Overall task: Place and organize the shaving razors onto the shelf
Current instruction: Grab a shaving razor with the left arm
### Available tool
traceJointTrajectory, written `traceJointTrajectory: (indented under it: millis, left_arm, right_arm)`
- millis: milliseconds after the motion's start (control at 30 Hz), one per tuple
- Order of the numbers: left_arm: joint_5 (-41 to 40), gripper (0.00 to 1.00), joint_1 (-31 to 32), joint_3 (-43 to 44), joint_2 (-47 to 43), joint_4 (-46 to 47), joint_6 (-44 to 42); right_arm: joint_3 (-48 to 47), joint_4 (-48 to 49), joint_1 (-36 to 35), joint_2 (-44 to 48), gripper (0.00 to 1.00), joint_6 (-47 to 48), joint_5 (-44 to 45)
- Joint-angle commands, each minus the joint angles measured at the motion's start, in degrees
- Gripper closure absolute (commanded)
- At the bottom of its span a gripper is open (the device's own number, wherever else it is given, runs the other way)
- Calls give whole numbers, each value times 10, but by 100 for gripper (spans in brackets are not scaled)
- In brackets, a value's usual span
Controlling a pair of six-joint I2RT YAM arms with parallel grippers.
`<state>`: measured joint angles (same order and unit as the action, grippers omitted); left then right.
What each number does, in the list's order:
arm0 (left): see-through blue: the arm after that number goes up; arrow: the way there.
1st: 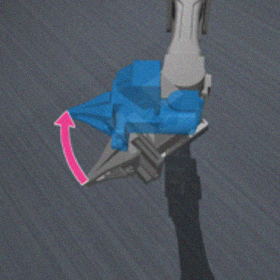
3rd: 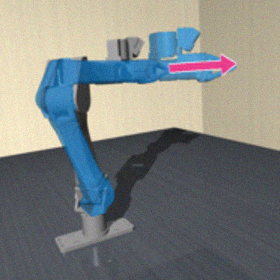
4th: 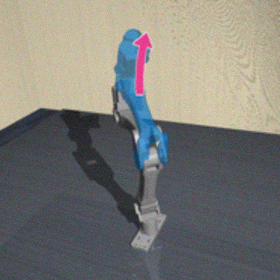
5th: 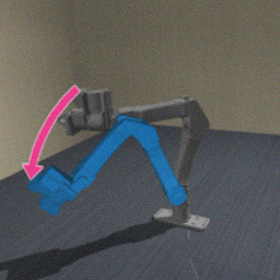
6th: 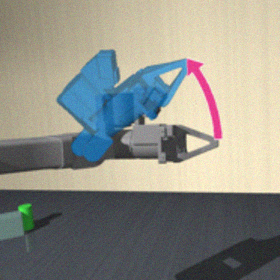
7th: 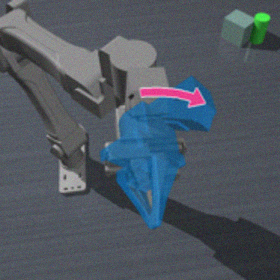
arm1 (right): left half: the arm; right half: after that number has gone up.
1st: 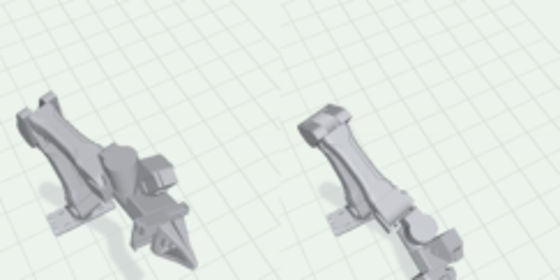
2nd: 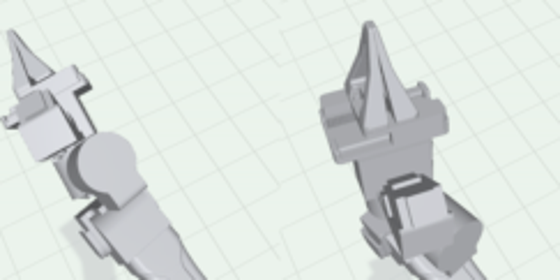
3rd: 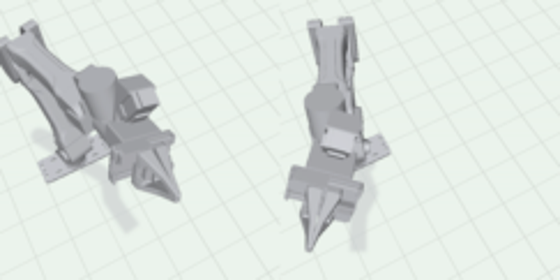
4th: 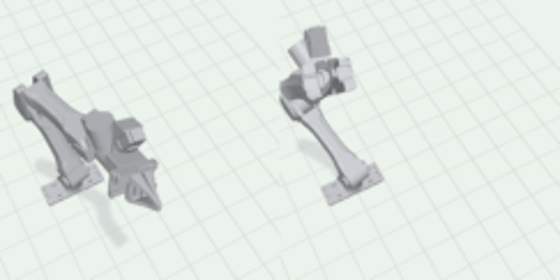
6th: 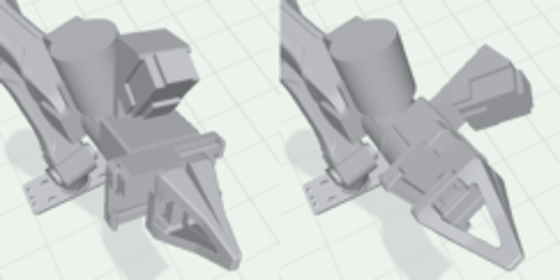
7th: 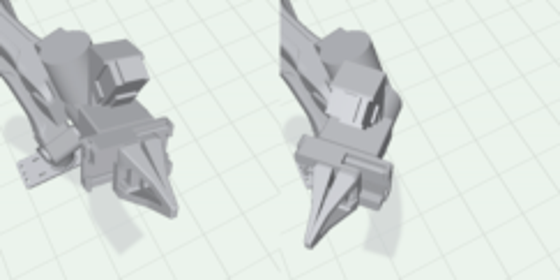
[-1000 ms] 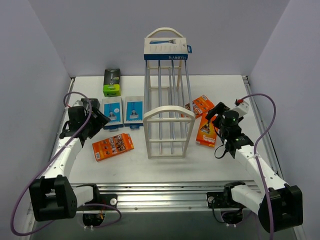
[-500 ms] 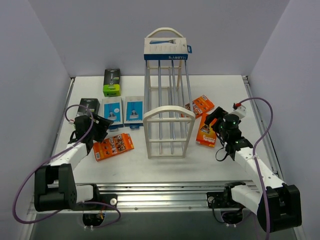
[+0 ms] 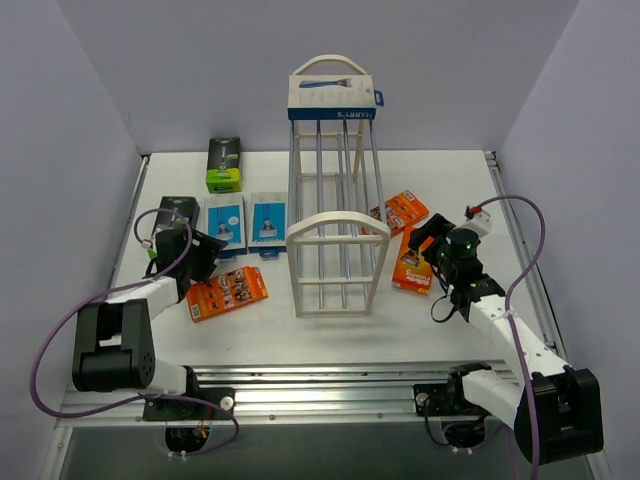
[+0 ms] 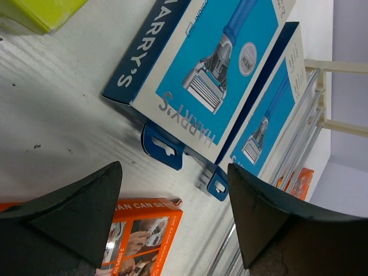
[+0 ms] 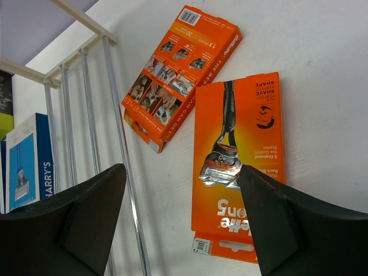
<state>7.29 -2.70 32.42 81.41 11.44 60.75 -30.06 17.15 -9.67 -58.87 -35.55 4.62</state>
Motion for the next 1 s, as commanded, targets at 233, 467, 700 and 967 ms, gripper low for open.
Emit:
traceJointTrajectory:
  millis: [233, 467, 700, 967]
  left_arm:
    - [-3, 29, 1, 36, 81, 83, -16]
    - [2, 55, -1, 48, 119, 111, -17]
    - [9, 96, -3, 41, 114, 117, -15]
    - [13, 98, -5, 39, 52, 67, -9]
  right_arm:
    - [4, 26, 4, -2, 25, 3, 1]
    - [1, 29, 5, -15, 25, 4, -1]
    - [0, 25, 5, -10, 26, 7, 4]
    - [-3, 5, 5, 16, 26, 15, 14]
